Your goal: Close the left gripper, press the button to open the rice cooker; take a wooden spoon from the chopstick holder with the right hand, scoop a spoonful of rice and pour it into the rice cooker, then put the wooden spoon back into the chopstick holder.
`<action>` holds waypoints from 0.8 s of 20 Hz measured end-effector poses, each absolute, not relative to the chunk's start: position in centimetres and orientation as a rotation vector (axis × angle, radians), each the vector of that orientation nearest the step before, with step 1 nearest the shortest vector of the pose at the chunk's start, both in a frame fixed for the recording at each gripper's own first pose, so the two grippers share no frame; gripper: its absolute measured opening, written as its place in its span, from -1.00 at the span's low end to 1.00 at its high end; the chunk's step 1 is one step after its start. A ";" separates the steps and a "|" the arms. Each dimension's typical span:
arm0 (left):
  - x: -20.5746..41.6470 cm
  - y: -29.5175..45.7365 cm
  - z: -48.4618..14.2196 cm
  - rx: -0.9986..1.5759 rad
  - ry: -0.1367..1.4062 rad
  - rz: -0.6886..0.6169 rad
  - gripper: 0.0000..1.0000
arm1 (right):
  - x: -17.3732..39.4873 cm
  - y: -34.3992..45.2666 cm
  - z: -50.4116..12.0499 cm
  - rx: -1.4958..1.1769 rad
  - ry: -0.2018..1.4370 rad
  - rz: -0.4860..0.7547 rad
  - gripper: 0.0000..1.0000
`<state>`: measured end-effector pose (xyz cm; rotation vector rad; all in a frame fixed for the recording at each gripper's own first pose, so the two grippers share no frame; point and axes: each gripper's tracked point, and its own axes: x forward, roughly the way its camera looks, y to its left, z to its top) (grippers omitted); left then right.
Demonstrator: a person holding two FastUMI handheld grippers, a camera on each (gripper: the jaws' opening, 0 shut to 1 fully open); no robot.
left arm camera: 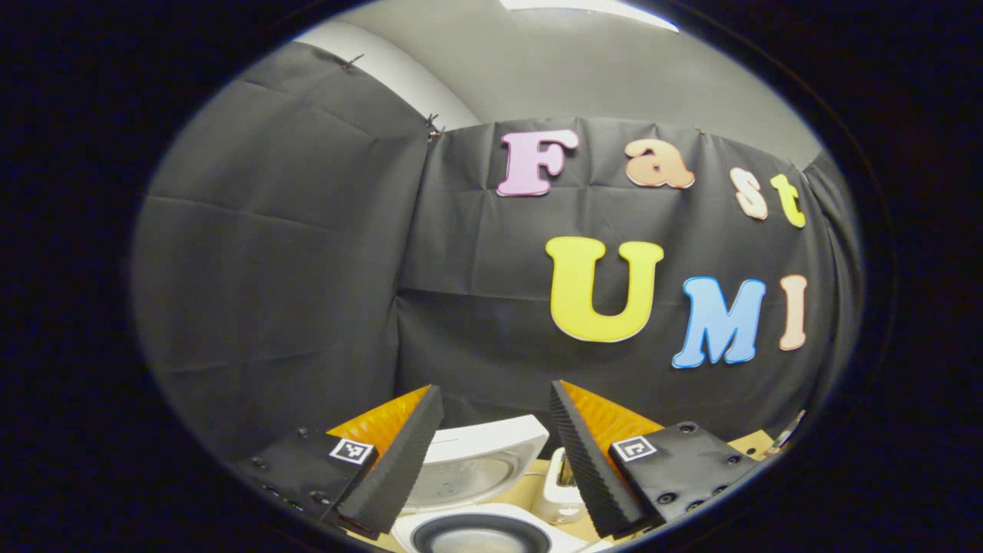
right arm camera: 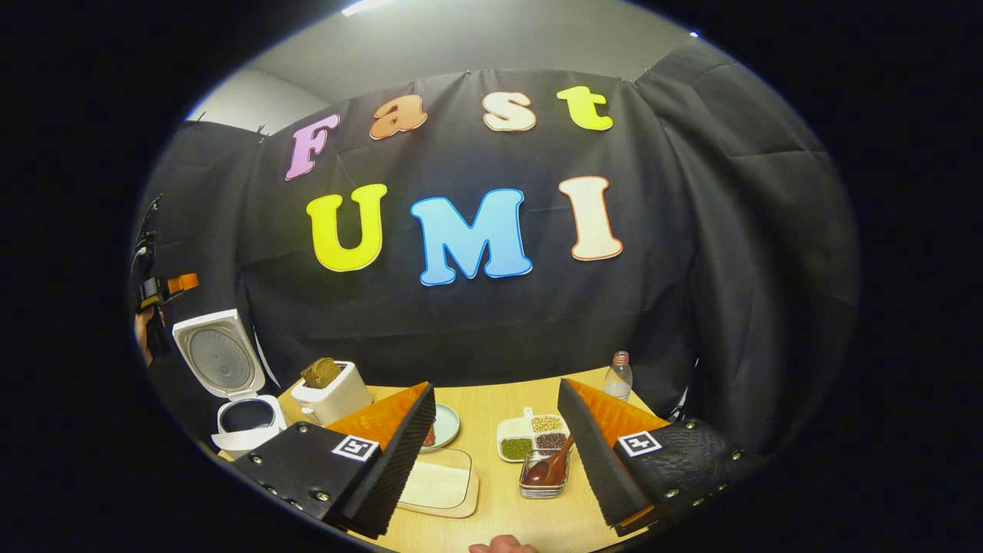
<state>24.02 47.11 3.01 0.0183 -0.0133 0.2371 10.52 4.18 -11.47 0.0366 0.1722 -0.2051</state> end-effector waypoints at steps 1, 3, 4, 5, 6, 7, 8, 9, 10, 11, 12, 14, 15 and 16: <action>24.7 47.8 2.5 0.021 0.002 0.253 0.94 | 10.6 3.7 -11.5 0.039 0.174 -0.209 0.95; 26.1 48.4 2.0 0.023 0.005 0.263 0.93 | 10.6 2.8 -11.8 0.040 0.183 -0.223 0.95; 26.7 48.9 2.0 0.023 0.000 0.271 0.92 | 10.7 2.5 -11.9 0.043 0.187 -0.228 0.94; 27.6 49.3 1.8 0.017 0.002 0.278 0.92 | 10.8 2.1 -12.1 0.048 0.194 -0.235 0.94; 28.4 50.0 1.3 0.006 0.018 0.290 0.92 | 10.9 1.8 -12.4 0.054 0.201 -0.240 0.94; 29.0 50.9 0.6 -0.007 0.037 0.308 0.92 | 10.9 1.6 -12.6 0.062 0.208 -0.244 0.94; 29.8 52.1 0.1 -0.016 0.047 0.331 0.92 | 11.1 1.4 -12.7 0.068 0.213 -0.247 0.95; 30.6 53.2 -0.5 -0.020 0.058 0.369 0.92 | 11.2 1.2 -12.9 0.069 0.217 -0.251 0.95; 31.3 54.3 -1.3 -0.035 0.080 0.397 0.93 | 11.3 1.1 -13.1 0.065 0.223 -0.254 0.95; 32.1 54.5 -2.2 -0.049 0.100 0.409 0.94 | 11.4 1.0 -13.1 0.059 0.227 -0.252 0.95; 32.6 54.9 -3.1 -0.035 0.125 0.422 0.95 | 11.6 0.9 -12.9 0.055 0.225 -0.250 0.95; 32.2 55.2 -4.3 0.047 0.181 0.463 0.96 | 11.6 0.7 -12.6 0.055 0.219 -0.249 0.95; 32.5 54.9 -4.2 0.048 0.160 0.464 0.96 | 11.8 0.6 -12.5 0.059 0.217 -0.248 0.95; 32.0 54.8 -4.3 0.036 0.170 0.473 0.87 | 11.9 0.5 -12.5 0.067 0.219 -0.250 0.95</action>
